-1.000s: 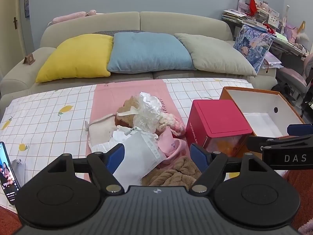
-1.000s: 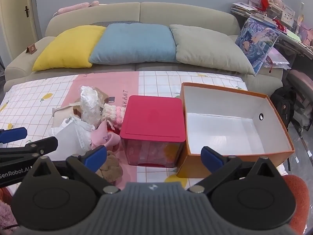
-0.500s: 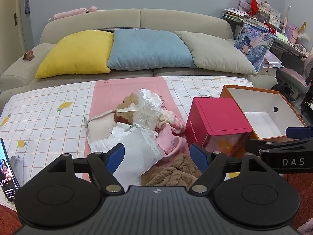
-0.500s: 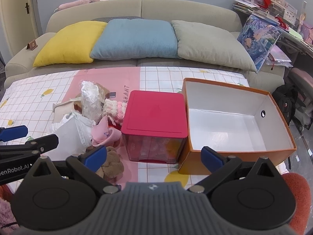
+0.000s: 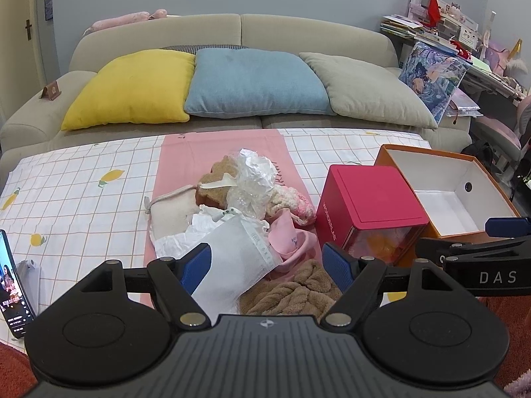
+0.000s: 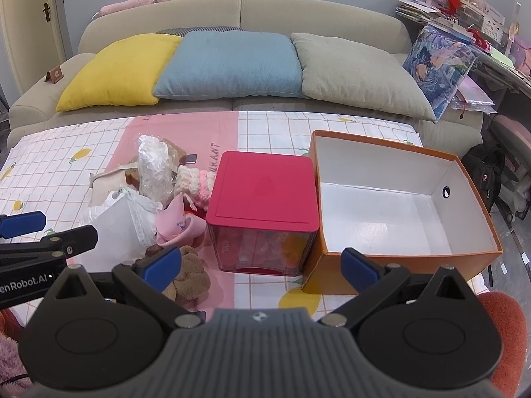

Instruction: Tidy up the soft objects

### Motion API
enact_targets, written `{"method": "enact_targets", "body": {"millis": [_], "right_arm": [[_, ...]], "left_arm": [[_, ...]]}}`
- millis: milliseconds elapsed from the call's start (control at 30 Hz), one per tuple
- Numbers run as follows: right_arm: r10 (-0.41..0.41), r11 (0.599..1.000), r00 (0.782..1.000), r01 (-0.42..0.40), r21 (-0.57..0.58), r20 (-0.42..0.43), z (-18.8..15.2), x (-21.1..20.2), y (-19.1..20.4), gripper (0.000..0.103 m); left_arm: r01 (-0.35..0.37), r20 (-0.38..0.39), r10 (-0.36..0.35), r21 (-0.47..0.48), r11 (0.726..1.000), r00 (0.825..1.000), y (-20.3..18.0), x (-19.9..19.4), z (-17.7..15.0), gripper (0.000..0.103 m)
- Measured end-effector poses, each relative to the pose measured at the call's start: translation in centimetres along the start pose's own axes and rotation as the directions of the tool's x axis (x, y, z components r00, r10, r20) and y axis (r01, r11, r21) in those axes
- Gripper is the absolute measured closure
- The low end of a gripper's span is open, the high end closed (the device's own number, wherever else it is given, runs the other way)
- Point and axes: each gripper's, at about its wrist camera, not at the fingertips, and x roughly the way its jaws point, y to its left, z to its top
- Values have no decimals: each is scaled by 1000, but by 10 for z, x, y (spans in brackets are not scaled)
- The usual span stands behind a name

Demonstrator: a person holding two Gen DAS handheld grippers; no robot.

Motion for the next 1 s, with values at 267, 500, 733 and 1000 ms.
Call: {"method": "enact_targets", "body": {"millis": [267,500,733,1000], "right_arm": [[0,1000,1000,0,-4,-4,-3,-1,0,3],[-3,1000,1000,3,-6,-8,-3,-1,0,3],[-5,1000,1000,5,-6,-12,-1,0,0,3],[-14,1000,1000,14,-1,-16,-2,0,-1,3]], "left_arm": [[-1,-2,1,-6,1000,1000,1,0,-1,13],[1,-2,-1,-7,1000,1000,1,-1,-2,13],[1,-2,-1,-7,1000,1000,1,-1,-2,13],[6,-5,-6,-7,1000,1000,-1,-1,-2,13]]}}
